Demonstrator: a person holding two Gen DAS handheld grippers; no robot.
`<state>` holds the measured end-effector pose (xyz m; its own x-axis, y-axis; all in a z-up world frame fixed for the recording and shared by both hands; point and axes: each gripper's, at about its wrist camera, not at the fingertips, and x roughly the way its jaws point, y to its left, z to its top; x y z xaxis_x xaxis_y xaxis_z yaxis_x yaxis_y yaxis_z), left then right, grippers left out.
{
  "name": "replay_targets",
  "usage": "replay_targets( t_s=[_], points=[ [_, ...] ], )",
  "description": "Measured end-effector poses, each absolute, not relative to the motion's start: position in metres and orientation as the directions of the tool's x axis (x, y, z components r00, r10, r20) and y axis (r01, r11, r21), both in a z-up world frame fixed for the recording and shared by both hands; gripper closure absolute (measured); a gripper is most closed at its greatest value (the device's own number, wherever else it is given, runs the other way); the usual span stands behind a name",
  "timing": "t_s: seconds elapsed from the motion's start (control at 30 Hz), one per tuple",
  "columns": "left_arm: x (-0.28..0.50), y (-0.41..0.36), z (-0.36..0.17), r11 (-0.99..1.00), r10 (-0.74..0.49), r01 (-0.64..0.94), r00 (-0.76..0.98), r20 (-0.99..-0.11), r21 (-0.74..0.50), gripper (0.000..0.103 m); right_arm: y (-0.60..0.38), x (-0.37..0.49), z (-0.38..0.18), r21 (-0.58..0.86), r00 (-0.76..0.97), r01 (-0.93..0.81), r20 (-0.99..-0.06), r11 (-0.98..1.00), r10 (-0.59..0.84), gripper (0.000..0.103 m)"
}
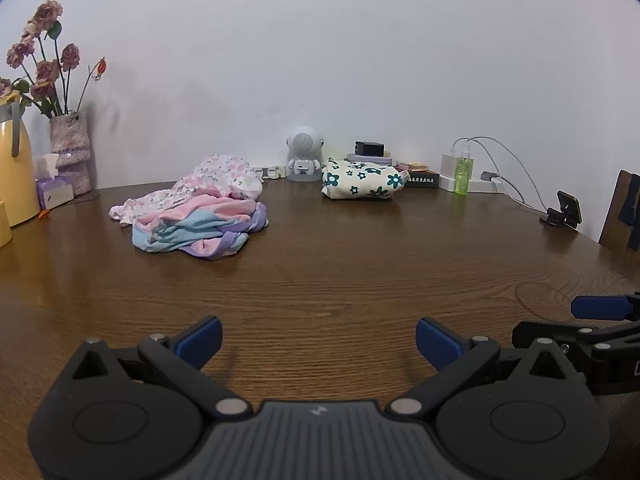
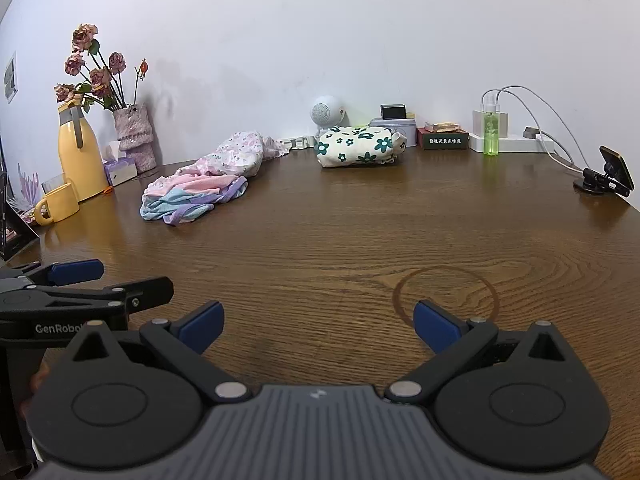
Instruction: Fold clothes
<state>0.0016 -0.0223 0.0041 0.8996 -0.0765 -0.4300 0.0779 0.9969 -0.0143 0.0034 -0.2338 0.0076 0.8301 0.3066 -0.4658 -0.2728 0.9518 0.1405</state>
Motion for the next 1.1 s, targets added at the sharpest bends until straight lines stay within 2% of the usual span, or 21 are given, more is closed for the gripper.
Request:
replay_targets(
  t_s=[1.1],
  points=[
    [0.0009,-0.0214,0.0033,0.997,-0.081,0.082,0.901,-0.426,-0.017,0.0,-0.2369,0.0052,0.0066,0.149,0.823,-0.273,-0.475,0.95,0.311,0.0]
  ],
)
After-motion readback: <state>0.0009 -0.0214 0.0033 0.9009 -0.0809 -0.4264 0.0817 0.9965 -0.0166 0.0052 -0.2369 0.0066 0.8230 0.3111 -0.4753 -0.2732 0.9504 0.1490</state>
